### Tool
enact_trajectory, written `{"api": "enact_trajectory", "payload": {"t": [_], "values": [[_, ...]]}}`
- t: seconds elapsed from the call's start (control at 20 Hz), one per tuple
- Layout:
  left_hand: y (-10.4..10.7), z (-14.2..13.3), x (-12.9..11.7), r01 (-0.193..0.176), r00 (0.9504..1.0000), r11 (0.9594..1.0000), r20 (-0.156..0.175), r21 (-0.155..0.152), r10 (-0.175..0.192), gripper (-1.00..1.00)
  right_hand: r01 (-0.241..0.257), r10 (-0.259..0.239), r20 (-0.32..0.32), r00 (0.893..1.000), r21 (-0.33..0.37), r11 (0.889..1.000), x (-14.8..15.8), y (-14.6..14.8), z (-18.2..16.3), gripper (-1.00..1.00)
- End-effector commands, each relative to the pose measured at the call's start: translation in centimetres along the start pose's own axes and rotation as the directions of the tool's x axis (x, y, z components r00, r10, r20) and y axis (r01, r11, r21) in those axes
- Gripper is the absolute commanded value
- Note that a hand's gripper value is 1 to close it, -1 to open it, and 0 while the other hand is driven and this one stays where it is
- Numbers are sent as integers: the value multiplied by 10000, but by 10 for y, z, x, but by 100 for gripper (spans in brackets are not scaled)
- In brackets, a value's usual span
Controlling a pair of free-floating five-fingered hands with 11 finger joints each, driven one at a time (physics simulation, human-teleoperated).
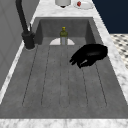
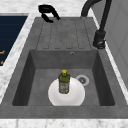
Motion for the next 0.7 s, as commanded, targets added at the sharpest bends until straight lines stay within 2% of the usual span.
{"api": "enact_trajectory", "payload": {"t": [0.0,0.3,0.65], "values": [[0,0,0,0,10000,10000,0,0,0,0,-727,730,-393,9966,76,9973,7,-21,-2,100],[0,0,0,0,10000,10000,0,0,0,0,-429,437,-283,9986,266,9987,15,-63,-4,100],[0,0,0,0,10000,10000,0,0,0,0,-517,528,-340,9980,342,9981,26,-110,-2,100]]}}
